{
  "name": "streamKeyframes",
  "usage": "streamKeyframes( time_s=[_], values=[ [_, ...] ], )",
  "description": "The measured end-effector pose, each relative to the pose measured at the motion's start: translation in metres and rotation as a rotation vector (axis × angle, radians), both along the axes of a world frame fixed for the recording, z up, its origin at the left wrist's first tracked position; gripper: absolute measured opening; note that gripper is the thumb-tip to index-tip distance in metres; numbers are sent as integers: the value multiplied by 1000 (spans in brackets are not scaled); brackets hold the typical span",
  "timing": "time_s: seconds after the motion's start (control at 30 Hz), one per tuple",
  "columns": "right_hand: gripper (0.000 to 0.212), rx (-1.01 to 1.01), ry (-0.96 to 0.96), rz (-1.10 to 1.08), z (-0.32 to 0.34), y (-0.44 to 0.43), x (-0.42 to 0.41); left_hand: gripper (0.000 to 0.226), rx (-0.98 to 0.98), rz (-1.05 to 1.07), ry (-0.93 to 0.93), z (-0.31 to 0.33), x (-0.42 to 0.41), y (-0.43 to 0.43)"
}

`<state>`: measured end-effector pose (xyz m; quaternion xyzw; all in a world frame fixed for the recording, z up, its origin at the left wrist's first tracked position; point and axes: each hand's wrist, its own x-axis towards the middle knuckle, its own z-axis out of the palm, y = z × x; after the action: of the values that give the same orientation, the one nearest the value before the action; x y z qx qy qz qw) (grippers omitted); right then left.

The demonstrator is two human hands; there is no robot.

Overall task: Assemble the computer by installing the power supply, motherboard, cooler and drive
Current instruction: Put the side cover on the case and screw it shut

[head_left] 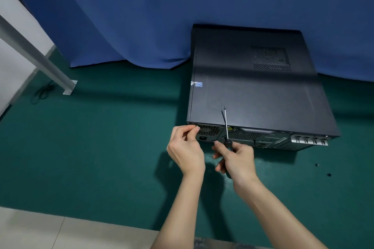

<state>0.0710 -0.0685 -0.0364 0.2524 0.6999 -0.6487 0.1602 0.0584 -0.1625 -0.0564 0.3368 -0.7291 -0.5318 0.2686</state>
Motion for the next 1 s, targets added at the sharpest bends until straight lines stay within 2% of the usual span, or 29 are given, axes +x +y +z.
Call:
streamKeyframes(
  time_s=[0.13,0.37,0.83,1.0],
  values=[
    [17,4,-16,3,-2,-3,3,11,-1,4,34,-2,-1,-2],
    [19,19,-30,5,-5,-5,6,10,-94,-2,-11,1,-3,-1],
    [19,9,-56,2,-9,-11,13,12,-150,0,-42,7,-4,-1],
    [23,19,-63,22,-9,-12,13,8,9,48,-66,9,-5,5]
  ],
)
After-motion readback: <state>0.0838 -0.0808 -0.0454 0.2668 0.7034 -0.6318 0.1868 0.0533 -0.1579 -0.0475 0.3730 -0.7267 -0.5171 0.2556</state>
